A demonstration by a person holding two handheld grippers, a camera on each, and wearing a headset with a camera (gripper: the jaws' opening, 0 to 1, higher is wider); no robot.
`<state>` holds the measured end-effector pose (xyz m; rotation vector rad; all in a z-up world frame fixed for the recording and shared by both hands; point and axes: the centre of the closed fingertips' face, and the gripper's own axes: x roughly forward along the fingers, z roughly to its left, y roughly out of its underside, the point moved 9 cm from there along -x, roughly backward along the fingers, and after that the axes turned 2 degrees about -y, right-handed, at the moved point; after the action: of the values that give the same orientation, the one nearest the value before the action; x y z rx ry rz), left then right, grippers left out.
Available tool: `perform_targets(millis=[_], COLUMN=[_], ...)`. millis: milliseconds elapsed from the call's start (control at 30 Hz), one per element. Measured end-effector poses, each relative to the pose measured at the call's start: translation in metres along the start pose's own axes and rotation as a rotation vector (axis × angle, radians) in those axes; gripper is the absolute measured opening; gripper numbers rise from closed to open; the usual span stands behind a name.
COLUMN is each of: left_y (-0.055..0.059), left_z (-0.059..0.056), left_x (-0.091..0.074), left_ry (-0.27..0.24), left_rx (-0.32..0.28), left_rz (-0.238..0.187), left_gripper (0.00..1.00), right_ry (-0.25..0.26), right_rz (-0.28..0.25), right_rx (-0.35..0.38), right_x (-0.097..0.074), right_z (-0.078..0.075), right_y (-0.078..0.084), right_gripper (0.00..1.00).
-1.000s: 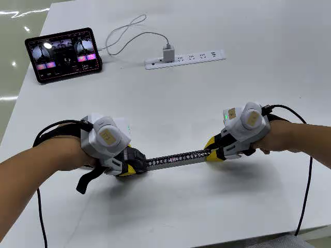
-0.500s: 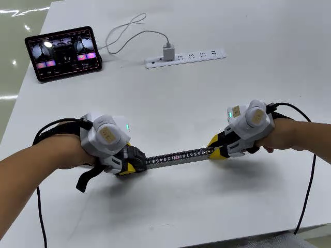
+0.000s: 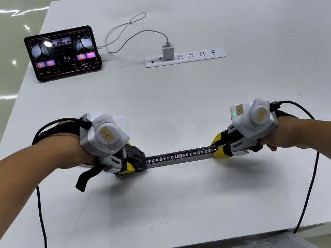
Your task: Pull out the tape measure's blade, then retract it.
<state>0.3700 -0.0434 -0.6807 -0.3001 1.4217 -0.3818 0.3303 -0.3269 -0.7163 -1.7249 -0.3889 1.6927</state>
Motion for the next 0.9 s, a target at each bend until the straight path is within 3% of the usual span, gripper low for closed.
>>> perform_targets(millis=[900], left_y=[-0.001], left_z=[0.001], left_x=[0.000], left_ry=[0.001], left_rx=[0.003], left_rz=[0.000], left_gripper=[0.30], right_ry=[0.009], right_rz=[0.008], right_rx=[0.025], right_x=[-0.008], right_z=[-0.005], right_y=[0.015], right_gripper=[0.09])
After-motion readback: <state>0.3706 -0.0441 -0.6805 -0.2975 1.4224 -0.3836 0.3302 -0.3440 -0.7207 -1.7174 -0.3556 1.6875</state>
